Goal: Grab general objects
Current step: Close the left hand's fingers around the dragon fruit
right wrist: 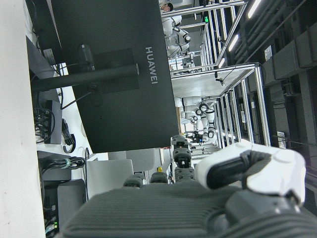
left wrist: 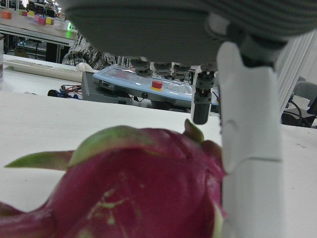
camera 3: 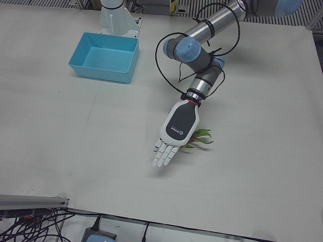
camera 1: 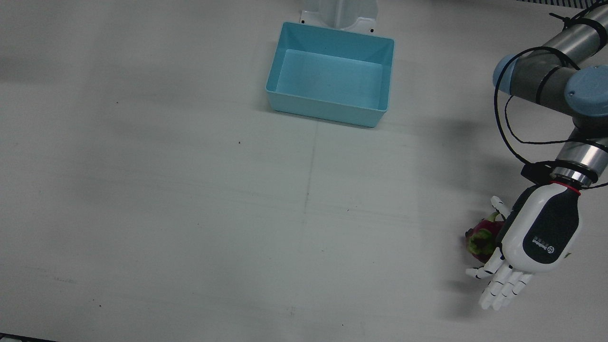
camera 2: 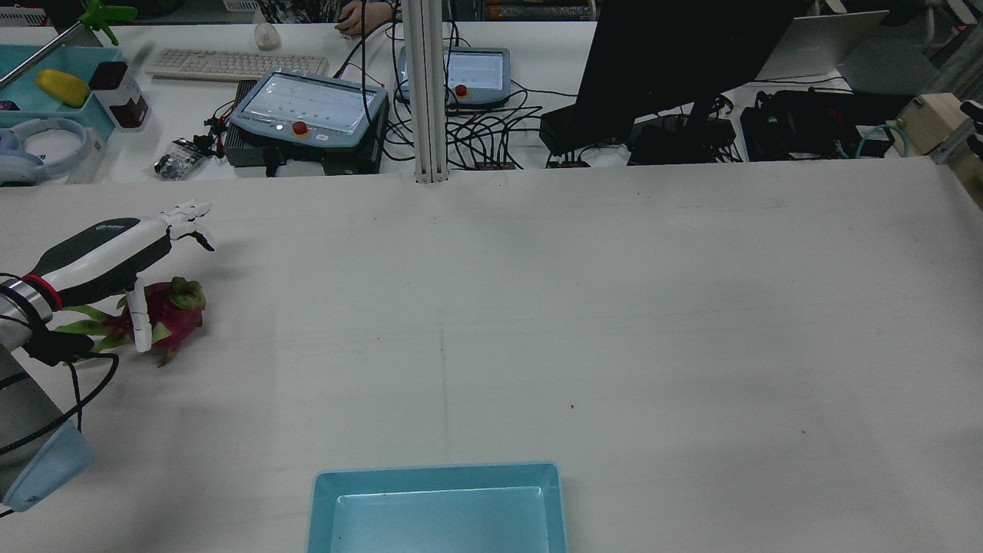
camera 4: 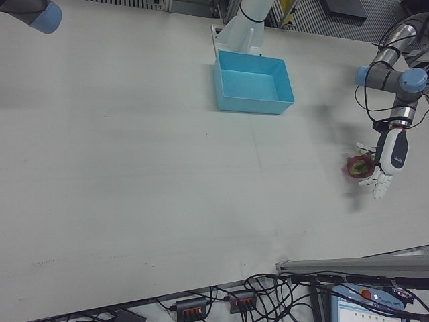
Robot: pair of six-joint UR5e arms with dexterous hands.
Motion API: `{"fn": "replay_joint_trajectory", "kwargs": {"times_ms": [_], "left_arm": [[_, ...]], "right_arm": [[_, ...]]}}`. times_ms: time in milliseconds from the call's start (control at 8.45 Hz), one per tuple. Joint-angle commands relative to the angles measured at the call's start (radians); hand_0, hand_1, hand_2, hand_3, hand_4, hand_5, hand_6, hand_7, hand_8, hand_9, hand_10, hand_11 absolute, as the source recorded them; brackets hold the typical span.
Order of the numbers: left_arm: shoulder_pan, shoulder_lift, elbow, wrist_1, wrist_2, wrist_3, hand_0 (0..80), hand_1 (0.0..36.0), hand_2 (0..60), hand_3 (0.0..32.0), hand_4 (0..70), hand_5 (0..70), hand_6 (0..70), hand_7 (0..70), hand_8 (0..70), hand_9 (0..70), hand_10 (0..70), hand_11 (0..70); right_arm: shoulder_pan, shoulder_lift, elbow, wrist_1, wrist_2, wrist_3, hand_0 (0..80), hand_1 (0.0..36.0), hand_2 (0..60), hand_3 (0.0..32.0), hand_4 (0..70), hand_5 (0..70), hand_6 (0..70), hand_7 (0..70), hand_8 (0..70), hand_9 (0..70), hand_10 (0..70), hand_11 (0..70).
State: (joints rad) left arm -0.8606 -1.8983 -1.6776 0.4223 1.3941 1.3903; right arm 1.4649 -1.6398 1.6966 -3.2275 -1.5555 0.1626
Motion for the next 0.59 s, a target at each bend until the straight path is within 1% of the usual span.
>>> {"fn": "replay_joint_trajectory", "kwargs": {"times_ms": [0, 237, 473], "left_arm": [[0.003, -0.008, 0.083, -0.046, -0.003, 0.044, 57.5, 36.0, 60.0, 0.0, 0.2, 33.9, 2.4, 6.5, 3.6, 0.0, 2.2, 6.9], [0.006, -0.002, 0.093, -0.051, -0.015, 0.045, 56.3, 36.0, 60.0, 0.0, 0.2, 33.7, 2.2, 5.9, 3.7, 0.0, 2.1, 6.5], [0.05, 0.005, 0.093, -0.05, -0.018, 0.045, 56.8, 36.0, 60.0, 0.0, 0.6, 34.7, 2.5, 6.3, 3.7, 0.0, 1.9, 6.3]], "right_arm": [[0.0, 0.0, 0.0, 0.0, 0.0, 0.0, 0.0, 0.0, 0.0, 0.0, 0.0, 0.0, 0.0, 0.0, 0.0, 0.0, 0.0, 0.0], [0.0, 0.0, 0.0, 0.0, 0.0, 0.0, 0.0, 0.0, 0.0, 0.0, 0.0, 0.0, 0.0, 0.0, 0.0, 0.0, 0.0, 0.0], [0.0, 0.0, 0.0, 0.0, 0.0, 0.0, 0.0, 0.0, 0.0, 0.0, 0.0, 0.0, 0.0, 0.0, 0.0, 0.0, 0.0, 0.0]]}}
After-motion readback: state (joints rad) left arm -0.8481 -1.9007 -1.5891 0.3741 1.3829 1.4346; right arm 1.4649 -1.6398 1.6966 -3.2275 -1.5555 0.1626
